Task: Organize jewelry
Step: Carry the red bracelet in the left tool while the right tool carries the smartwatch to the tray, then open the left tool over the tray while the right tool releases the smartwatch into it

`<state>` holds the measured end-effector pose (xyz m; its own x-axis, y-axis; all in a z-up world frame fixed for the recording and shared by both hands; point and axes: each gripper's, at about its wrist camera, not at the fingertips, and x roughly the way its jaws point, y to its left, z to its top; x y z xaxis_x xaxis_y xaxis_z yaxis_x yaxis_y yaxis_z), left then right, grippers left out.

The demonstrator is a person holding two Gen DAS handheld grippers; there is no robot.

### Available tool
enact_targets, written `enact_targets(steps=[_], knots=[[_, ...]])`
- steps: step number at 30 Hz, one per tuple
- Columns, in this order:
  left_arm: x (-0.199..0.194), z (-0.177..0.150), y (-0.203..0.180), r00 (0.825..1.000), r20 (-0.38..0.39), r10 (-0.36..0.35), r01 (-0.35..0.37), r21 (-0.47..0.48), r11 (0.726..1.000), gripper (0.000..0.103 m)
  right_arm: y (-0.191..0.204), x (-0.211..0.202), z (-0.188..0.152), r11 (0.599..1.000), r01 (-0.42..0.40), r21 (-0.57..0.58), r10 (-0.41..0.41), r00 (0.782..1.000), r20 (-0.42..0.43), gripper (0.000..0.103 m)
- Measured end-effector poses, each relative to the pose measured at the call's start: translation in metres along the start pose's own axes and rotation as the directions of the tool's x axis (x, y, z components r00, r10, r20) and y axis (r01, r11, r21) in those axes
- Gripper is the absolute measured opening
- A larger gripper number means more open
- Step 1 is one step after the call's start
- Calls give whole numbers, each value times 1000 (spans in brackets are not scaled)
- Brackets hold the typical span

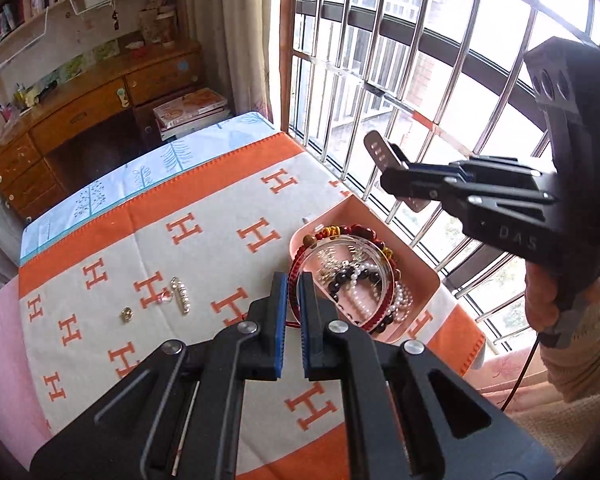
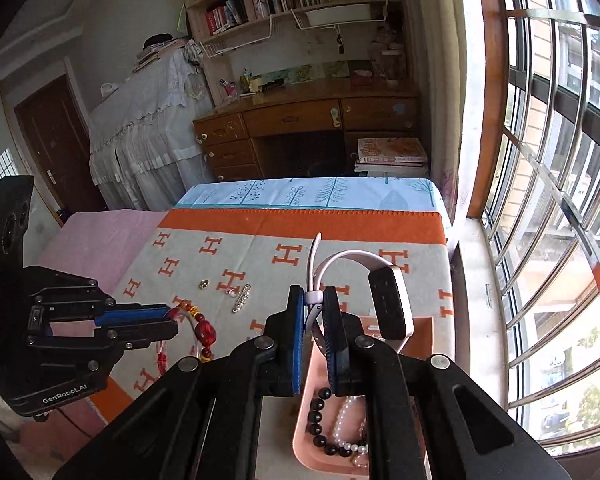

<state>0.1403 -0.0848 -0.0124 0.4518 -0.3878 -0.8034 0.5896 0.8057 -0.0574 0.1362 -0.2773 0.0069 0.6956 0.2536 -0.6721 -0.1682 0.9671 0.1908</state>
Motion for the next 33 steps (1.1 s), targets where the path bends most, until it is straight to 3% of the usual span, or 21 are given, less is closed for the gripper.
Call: enact_targets(steps=[5,11,18,26,30,33], knots=[[44,17,-30,999,-17,-42,42,-33,999,4,-47,-22,-39,990,-38,139,38,999,0,9],[111,17,-41,995,-79,-64,55,-111,992,4,-88,-11,-93,940,-123,319,134,991,-13,9],[171,3,-39,989,-151,-12,-6,-115,993,4,-101,15,-137,903,-133,409,165,985,-43,9],[176,-4,-42,991,-137,-6,-7,-96,995,6,-95,44,-140,909,-102,405,145,986,-77,9],[165,-7,-39,991,-128,27,-41,-112,993,6,-95,59,-140,909,-91,406,140,986,-95,9],[152,-13,-37,993,-119,3,-18,-125,992,6,-95,73,-139,910,-87,405,144,983,-112,9]])
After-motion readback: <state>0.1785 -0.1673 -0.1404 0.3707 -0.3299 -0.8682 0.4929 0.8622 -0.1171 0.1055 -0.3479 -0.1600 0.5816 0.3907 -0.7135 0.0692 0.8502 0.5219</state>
